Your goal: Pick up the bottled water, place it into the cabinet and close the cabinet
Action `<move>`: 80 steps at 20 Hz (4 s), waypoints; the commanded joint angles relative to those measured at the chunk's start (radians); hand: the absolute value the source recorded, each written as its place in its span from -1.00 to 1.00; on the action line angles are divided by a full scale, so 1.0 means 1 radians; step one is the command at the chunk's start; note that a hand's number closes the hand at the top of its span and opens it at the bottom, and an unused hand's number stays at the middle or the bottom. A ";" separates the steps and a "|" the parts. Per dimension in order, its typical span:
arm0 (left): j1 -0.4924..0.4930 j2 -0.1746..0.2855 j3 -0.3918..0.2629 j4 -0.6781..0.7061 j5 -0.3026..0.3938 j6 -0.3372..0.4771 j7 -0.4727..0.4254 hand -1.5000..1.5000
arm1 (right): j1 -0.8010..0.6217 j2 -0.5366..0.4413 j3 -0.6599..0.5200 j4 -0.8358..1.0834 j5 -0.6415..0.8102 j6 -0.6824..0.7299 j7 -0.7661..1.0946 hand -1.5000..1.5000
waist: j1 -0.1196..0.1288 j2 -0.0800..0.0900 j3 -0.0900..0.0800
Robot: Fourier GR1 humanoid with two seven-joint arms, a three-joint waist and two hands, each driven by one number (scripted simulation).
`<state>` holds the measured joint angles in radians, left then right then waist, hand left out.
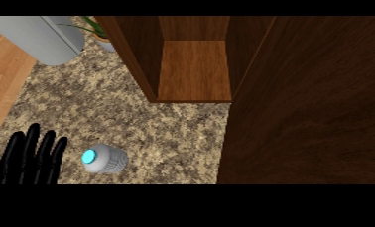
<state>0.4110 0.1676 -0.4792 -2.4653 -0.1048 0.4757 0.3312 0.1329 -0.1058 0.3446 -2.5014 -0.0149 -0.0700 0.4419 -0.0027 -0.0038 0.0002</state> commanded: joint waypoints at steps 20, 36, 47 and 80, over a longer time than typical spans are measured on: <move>-0.030 -0.024 0.320 0.518 0.215 -0.150 -0.367 -1.00 | -0.038 -0.071 0.042 -0.190 0.043 -0.057 0.147 -1.00 | -0.005 0.001 -0.001; -0.130 -0.079 0.465 1.066 0.301 -0.313 -0.767 -1.00 | -0.096 -0.035 0.119 -0.152 0.094 -0.124 0.157 -1.00 | -0.006 0.001 -0.002; -0.194 -0.101 0.491 1.292 0.285 -0.364 -0.917 -1.00 | -0.121 -0.083 0.049 -0.184 0.045 -0.130 0.203 -1.00 | -0.005 0.002 -0.001; -0.472 -0.132 0.544 1.653 0.284 -0.477 -1.195 1.00 | -0.033 -0.100 0.030 -0.101 0.038 -0.148 0.060 -1.00 | -0.004 0.002 0.000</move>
<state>-0.0426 0.0398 0.0821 -0.8025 0.2415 -0.0849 -0.7968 0.0852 -0.2144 0.3728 -2.5014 0.0210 -0.2106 0.4656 -0.0076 -0.0026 0.0022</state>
